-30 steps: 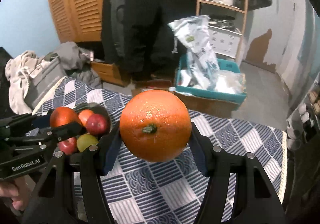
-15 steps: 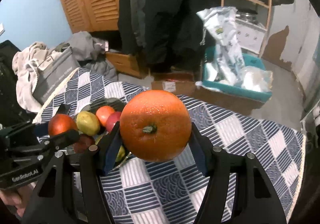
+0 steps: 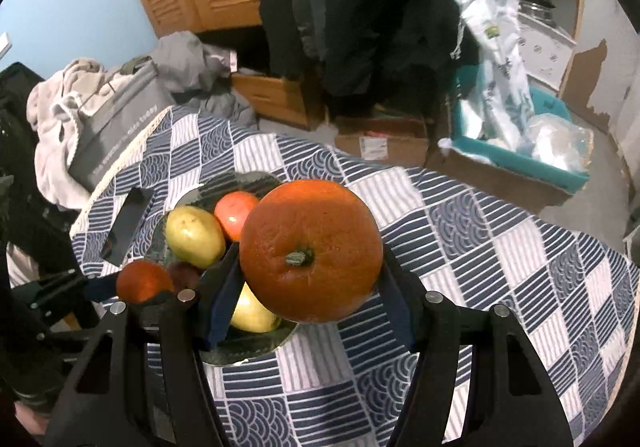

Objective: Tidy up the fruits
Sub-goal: 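Lift both oranges and carry them over the glass bowl, then open both tools to drop the oranges into the glass bowl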

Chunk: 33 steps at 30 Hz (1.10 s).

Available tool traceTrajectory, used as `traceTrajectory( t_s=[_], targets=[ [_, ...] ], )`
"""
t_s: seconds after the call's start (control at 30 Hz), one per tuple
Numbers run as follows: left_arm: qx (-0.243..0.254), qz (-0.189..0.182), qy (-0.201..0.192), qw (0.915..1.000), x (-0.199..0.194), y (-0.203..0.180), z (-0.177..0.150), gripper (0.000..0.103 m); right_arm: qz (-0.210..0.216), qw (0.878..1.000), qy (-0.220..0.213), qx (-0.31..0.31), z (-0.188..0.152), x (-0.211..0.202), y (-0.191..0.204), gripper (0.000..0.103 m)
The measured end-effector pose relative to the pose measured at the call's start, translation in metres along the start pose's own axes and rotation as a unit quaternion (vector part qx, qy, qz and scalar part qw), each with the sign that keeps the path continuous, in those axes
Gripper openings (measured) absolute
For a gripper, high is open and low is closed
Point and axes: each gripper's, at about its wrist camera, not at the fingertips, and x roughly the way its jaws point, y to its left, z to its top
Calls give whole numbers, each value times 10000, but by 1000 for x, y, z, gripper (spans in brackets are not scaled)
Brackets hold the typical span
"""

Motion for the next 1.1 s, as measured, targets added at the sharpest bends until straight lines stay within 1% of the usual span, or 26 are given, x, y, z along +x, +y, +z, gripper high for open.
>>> traceTrajectory(
  t_s=[0.1,0.23,0.33,0.37,0.4,0.47,0.6,0.73,0.8,0.87,0.97,1.1],
  targets=[
    [-77,-4,158,9998,12,5,-2,46,3,9999,113,-45,-3,11,5,64],
    [-115,48,267,9996,19,7,-5,46,2,9995,291,-120,-9,23,9,64],
    [-93,75,259,9996,19,7,-5,50,5,9990,421,-143,-13,31,10,64],
    [-67,76,223,9997,17,6,-5,54,0,9989,437,-141,-14,33,11,64],
    [-53,91,202,9997,16,5,-4,63,0,9989,458,-142,-14,35,11,64],
    [-49,132,141,9998,13,6,-3,68,10,9987,492,-147,-16,37,11,64],
    [-128,167,76,9997,5,14,1,68,44,9985,530,-120,-17,40,11,64],
    [-353,409,-75,9985,-6,31,6,68,141,9981,582,-158,-17,44,17,64],
    [-514,517,-140,9972,-10,43,9,73,195,9978,601,-189,-16,48,23,64],
    [-649,595,-169,9960,-13,52,10,74,270,9973,637,-236,-16,52,29,64],
    [-874,610,-182,9941,-16,66,10,74,320,9965,685,-356,-15,59,40,64],
    [-1019,631,-191,9926,-18,75,9,74,399,9946,824,-485,-15,73,55,64]
  ],
)
